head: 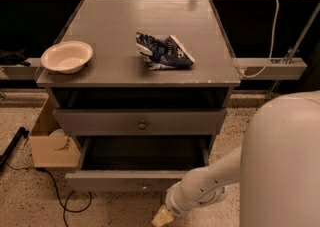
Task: Close middle drawer
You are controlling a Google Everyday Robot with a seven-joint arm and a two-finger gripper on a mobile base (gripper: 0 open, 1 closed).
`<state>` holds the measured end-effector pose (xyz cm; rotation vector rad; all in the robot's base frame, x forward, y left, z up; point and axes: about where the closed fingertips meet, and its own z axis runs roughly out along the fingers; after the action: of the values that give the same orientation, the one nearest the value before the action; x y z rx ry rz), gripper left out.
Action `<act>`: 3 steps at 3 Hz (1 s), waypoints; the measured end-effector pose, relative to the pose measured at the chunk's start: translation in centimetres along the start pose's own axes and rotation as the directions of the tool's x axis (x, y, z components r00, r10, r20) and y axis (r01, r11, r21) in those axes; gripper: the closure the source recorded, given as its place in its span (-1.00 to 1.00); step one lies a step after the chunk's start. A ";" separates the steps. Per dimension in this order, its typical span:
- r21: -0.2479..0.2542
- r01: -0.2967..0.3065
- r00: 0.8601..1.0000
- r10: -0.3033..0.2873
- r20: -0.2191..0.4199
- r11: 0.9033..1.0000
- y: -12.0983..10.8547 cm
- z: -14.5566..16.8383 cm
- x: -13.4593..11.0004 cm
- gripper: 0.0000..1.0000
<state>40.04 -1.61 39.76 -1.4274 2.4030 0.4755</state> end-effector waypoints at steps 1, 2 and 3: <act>0.022 0.011 1.000 -0.011 -0.023 1.000 -0.4 0.2 -1.1 -0.05; 0.082 0.022 0.998 -0.018 -0.054 0.996 -2.3 0.3 -3.1 0.41; 0.135 0.048 0.996 -0.038 -0.076 0.990 -4.0 0.4 -4.7 0.88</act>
Offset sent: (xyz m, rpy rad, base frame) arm 0.0743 0.0403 0.0141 -0.1721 -0.1064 0.0173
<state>45.78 0.42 40.87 -1.4559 2.4043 0.2465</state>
